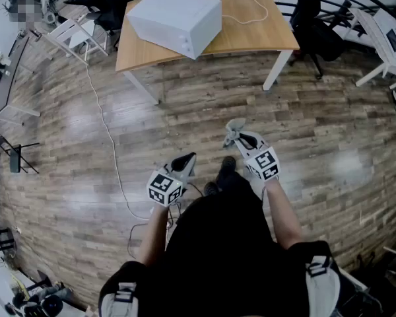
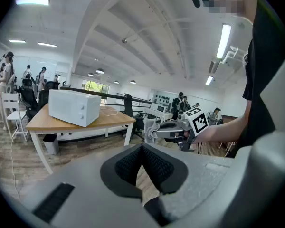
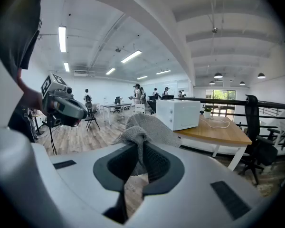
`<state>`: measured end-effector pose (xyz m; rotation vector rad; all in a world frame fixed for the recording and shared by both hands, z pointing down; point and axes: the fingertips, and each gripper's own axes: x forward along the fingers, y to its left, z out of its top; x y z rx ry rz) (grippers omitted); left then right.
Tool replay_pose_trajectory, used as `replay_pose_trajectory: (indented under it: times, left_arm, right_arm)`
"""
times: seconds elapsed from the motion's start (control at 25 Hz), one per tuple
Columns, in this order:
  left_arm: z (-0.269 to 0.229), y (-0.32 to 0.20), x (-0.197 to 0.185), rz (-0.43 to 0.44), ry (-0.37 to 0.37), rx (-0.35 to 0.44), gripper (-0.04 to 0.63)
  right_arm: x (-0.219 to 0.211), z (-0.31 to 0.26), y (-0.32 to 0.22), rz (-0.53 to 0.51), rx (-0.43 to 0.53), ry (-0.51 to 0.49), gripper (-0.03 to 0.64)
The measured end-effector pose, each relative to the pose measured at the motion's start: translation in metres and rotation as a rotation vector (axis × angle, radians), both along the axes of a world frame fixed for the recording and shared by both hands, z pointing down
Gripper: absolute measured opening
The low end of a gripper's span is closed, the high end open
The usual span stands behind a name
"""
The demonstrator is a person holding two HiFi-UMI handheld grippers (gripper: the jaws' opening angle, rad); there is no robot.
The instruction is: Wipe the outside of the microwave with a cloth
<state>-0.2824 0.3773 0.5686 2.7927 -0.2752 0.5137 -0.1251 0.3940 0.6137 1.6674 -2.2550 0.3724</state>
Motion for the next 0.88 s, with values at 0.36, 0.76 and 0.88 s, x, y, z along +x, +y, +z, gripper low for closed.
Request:
replay_pose_trajectory:
  times: [0.36, 0.76, 0.88]
  left_arm:
    - [-0.008, 0.018, -0.037, -0.038, 0.020, 0.027, 0.002]
    - [-0.006, 0.006, -0.039, -0.051, 0.026, 0.004, 0.002]
    - [-0.010, -0.003, -0.026, -0.043, 0.030, 0.015, 0.002]
  right_arm:
    - [-0.028, -0.006, 0.025, 0.014, -0.009, 0.002, 0.031]
    - [-0.034, -0.009, 0.012, -0.001, 0.004, -0.008, 0.032]
    - [-0.025, -0.009, 0.004, -0.001, 0.015, -0.018, 0.032]
